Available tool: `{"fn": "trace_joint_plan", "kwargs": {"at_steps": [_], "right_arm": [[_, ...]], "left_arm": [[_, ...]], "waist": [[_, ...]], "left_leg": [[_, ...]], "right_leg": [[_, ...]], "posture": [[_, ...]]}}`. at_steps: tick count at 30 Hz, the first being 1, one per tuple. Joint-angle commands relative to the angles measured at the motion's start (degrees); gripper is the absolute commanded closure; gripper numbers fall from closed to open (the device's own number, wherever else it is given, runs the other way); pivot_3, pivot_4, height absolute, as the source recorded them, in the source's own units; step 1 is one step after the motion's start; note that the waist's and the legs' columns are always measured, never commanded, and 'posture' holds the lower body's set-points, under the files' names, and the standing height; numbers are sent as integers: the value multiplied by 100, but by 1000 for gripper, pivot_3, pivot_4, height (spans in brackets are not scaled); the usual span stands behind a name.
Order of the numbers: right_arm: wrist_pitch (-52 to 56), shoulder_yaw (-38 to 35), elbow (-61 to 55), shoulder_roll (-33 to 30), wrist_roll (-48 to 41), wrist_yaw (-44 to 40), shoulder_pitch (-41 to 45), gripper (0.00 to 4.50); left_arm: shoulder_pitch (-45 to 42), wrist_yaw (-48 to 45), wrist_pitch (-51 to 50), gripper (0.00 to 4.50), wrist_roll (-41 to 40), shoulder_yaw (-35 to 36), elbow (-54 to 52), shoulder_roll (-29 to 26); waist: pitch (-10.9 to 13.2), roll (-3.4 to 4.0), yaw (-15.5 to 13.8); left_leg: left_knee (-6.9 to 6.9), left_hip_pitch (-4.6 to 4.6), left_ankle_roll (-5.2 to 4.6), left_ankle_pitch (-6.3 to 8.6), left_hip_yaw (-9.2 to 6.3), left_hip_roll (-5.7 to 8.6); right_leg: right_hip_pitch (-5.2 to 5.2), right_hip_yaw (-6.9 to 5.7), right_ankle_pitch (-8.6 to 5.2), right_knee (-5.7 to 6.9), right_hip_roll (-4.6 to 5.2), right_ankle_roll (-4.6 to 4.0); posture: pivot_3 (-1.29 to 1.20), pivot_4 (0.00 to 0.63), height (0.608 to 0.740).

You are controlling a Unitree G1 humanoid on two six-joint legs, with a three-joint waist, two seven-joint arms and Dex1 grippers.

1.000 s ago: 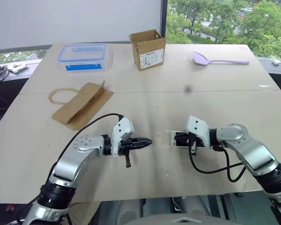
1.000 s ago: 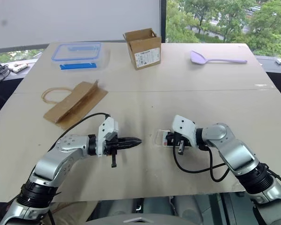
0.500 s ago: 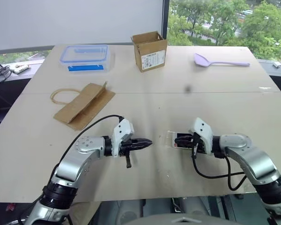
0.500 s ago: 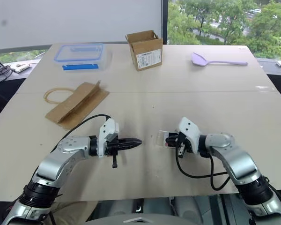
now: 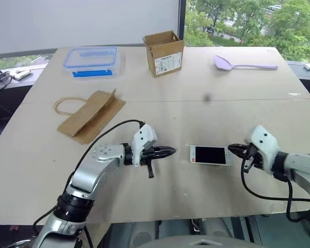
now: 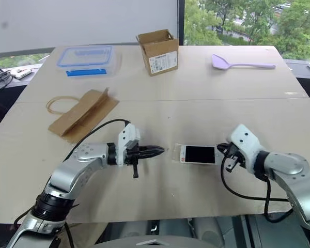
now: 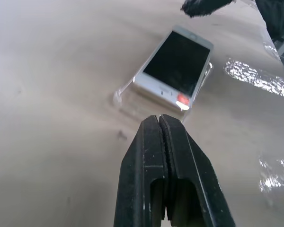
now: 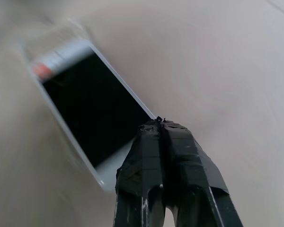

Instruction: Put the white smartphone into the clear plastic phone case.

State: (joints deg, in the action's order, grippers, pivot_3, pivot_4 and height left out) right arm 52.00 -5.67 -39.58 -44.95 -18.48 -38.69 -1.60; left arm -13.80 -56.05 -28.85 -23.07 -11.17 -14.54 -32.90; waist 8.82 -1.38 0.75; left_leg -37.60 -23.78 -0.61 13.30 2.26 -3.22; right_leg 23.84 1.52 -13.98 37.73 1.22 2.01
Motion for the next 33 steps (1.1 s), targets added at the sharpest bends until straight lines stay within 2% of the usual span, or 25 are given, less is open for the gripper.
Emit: {"fn": "trace_joint_plan", "kwargs": {"at_steps": [1, 15, 25, 33], "right_arm": [[-2, -81, -121, -184, 158, 166, -145, 4477], [-225, 368, -218, -336, 175, 73, -185, 4477], [-164, 588, -484, -388, 146, 75, -131, 4477], [-151, 1266, -533, -294, 250, 146, 231, 4477]], "left_arm": [[-87, -9, 65, 4500, 78, -26, -5, -8], [53, -153, 682, 4500, 647, -270, 568, -16], [-285, -135, 696, 4500, 900, -649, 693, 355], [-206, -253, 822, 4500, 940, -637, 787, 317]], "waist": [[4, 0, 8], [10, -4, -10], [10, -6, -12], [10, -6, -4]], "left_leg": [[1, 1, 0, 0, 0, -1], [3, 0, 0, 0, -7, -2], [3, 0, 0, 0, -8, -2], [3, 3, 0, 0, -6, -2]], "right_leg": [[0, 1, 0, 0, -3, 0], [1, -1, -1, -2, -8, 1], [1, -1, -1, -1, -10, 1], [0, 0, -1, -1, -10, 1]], "posture": [[0, 150, 740], [0, 150, 740], [0, 150, 740], [0, 150, 740]]}}
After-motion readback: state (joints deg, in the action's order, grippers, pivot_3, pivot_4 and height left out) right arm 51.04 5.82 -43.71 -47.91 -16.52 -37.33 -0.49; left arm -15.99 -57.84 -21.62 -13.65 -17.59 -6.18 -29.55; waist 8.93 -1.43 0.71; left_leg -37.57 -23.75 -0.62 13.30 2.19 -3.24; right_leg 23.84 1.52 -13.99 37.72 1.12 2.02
